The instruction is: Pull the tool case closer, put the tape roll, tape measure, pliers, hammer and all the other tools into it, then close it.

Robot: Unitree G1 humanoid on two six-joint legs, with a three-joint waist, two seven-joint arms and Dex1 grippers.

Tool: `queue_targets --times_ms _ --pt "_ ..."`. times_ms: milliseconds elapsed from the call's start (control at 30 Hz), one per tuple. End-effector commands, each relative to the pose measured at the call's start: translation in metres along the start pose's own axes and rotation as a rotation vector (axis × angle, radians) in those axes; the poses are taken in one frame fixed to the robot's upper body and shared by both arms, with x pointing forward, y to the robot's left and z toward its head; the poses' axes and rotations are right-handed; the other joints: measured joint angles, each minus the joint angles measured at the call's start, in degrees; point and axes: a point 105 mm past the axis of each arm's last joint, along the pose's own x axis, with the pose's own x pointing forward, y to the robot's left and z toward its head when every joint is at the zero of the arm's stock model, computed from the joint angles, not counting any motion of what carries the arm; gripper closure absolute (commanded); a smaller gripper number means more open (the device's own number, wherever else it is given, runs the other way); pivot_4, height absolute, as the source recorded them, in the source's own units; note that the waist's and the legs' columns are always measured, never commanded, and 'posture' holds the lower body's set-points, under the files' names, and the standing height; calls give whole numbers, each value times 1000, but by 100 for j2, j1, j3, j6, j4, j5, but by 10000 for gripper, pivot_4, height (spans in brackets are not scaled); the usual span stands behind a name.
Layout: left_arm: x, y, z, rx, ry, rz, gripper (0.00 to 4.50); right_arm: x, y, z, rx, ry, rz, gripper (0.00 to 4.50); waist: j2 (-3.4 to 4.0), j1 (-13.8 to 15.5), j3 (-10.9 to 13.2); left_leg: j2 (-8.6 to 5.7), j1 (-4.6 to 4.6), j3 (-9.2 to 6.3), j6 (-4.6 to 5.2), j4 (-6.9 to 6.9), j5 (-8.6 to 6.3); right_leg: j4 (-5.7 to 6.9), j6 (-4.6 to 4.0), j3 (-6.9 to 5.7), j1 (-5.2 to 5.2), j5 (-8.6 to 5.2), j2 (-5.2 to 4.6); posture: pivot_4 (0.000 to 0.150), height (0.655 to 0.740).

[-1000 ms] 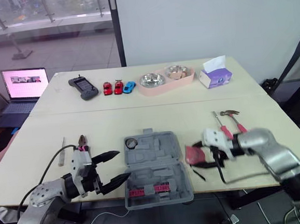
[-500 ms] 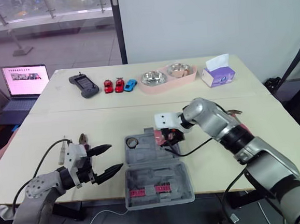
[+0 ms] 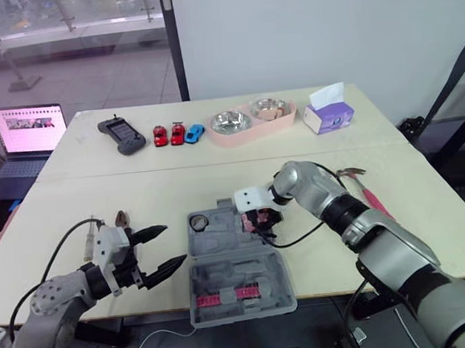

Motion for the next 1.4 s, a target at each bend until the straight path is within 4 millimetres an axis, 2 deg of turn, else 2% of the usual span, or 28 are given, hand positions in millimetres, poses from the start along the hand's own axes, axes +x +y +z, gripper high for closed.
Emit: queue_targets --times_ms 33,367,467,500,667,800,933,1033,1167,1400 --pt "-3 0 10 28 -25 15 0 -6 -12 2 -10 -8 -52 15860 0 8 0 0 0 0 0 1 0 0 0 0 1 0 0 1500 7400" --pt "1 -3 12 18 -30 13 0 -6 -17 5 -9 -29 -72 15860 0 1 0 -1 0 0 0 3 0 3 0 0 1 0 0 1500 7400" --pt "1 -3 12 16 -29 11 0 -8 -20 7 -9 -40 -83 1226 0 1 0 -1 1 0 -1 3 1 4 0 0 0 0 0 1500 7400" --pt "1 -3 12 15 -30 10 0 -9 -20 8 -10 -45 -84 506 0 1 0 -1 0 0 -1 3 1 4 0 0 0 0 0 1500 7400" --pt "3 -5 11 9 -31 0 0 -31 -30 17 30 -125 -126 506 1 3 0 -1 0 -1 -3 2 1 4 0 0 0 0 0 1500 7400" --pt "3 -7 11 5 -34 -1 0 -51 -27 12 85 -182 -145 506 1 24 0 -1 -2 -1 -3 3 1 3 0 0 0 0 -2 1500 7400" --pt "1 -8 10 2 -33 0 0 -57 -20 1 157 -206 -170 506 0 15 0 -1 -1 -2 -1 4 1 2 0 -1 4 0 -2 1500 7400" --pt "0 -8 9 0 -33 1 0 -58 -15 -6 206 -224 -198 8168 0 14 0 -1 -2 -1 -1 3 0 2 0 -1 2 0 -2 1500 7400" --pt "-1 -8 7 -5 -31 2 0 -57 -8 -8 264 -290 -233 27314 0 11 0 -1 -2 -1 0 2 0 2 0 -1 1 0 -1 1500 7400" --pt "-2 -6 3 -12 -32 8 0 -46 -1 -13 373 -440 -317 27314 0 16 0 -1 -2 0 0 5 0 2 0 -1 4 0 -2 1500 7400"
